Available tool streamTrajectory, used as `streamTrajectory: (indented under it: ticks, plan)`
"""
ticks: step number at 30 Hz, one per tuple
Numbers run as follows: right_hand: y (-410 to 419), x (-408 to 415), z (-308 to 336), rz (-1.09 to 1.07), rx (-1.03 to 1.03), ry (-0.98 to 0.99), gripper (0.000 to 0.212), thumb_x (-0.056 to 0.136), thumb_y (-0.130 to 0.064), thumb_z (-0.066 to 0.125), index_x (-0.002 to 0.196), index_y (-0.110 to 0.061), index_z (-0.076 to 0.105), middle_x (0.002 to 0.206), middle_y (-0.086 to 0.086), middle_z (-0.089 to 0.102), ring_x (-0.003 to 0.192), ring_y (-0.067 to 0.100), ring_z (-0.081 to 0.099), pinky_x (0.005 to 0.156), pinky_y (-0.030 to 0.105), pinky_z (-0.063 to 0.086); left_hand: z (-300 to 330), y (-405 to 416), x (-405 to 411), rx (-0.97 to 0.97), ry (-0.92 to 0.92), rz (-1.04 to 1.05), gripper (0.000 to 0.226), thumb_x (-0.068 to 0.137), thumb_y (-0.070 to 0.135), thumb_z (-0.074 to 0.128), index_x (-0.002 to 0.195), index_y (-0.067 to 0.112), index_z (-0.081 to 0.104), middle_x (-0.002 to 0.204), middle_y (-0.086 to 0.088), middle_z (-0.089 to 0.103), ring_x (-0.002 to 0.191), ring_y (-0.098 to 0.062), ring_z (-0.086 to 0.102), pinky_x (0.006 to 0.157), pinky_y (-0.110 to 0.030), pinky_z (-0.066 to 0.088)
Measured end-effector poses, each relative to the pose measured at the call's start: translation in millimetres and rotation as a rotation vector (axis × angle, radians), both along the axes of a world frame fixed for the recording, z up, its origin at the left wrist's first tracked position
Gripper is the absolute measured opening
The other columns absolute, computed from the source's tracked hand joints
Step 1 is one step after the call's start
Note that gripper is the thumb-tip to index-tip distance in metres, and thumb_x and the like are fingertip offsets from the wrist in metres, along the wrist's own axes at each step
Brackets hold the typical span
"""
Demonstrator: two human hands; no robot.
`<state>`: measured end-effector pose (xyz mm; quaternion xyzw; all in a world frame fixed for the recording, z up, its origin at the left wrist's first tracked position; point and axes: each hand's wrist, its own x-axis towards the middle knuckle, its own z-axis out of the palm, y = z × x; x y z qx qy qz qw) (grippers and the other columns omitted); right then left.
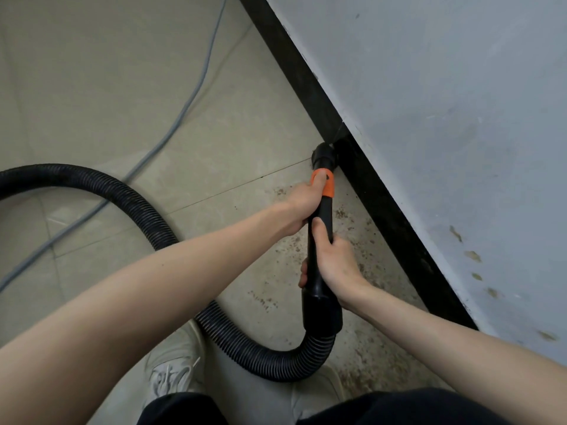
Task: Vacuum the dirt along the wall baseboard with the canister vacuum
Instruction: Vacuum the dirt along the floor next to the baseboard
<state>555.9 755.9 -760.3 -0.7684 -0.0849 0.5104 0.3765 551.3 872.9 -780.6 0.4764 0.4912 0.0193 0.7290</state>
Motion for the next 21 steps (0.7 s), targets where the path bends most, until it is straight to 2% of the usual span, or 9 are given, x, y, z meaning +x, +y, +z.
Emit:
streamTrajectory:
  ticks: [4,7,12,17,21]
  plan:
    - [1,-3,0,-0.003,0.016,0.104,0.05,0.097,-0.053,0.041,0.087,-0.005,0.05,0.046,0.008,0.056,0.038,0.024,0.056,0.04,0.028,0.048,0,2,-10,-0.051,-0.032,0.02,0.042,0.099,0.046,0.036,0.08,0.01,0.049,0.07,-0.004,0.05,0.06,-0.016,0.05,0.056,-0.025,0.045]
    - [-3,-8,1,0.081,0.037,0.157,0.049,0.098,-0.052,0.042,0.088,-0.005,0.048,0.047,0.009,0.056,0.038,0.024,0.055,0.041,0.029,0.049,-5,-1,-25,-0.081,-0.022,0.105,0.041,0.098,0.047,0.038,0.079,0.012,0.05,0.066,-0.002,0.05,0.055,-0.014,0.05,0.048,-0.022,0.043]
    - [-3,-10,4,0.286,0.043,0.192,0.045,0.099,-0.051,0.041,0.09,-0.007,0.046,0.051,0.009,0.057,0.04,0.023,0.056,0.044,0.03,0.049,-15,1,-54,-0.092,0.041,0.272,0.04,0.096,0.048,0.04,0.085,0.012,0.052,0.072,-0.004,0.054,0.063,-0.016,0.054,0.055,-0.027,0.044]
    - [20,-7,9,0.299,0.033,0.206,0.048,0.097,-0.053,0.044,0.091,-0.006,0.046,0.05,0.01,0.057,0.04,0.024,0.056,0.042,0.027,0.049,-5,26,-59,-0.15,-0.017,0.278,0.041,0.097,0.045,0.042,0.102,0.005,0.051,0.079,-0.006,0.056,0.069,-0.018,0.057,0.059,-0.028,0.047]
    - [38,-2,16,0.275,0.041,0.245,0.05,0.096,-0.053,0.046,0.089,-0.003,0.049,0.053,0.013,0.059,0.043,0.026,0.058,0.047,0.03,0.051,6,46,-62,-0.208,-0.126,0.252,0.037,0.097,0.04,0.047,0.09,0.004,0.053,0.082,-0.008,0.058,0.071,-0.017,0.059,0.056,-0.024,0.052]
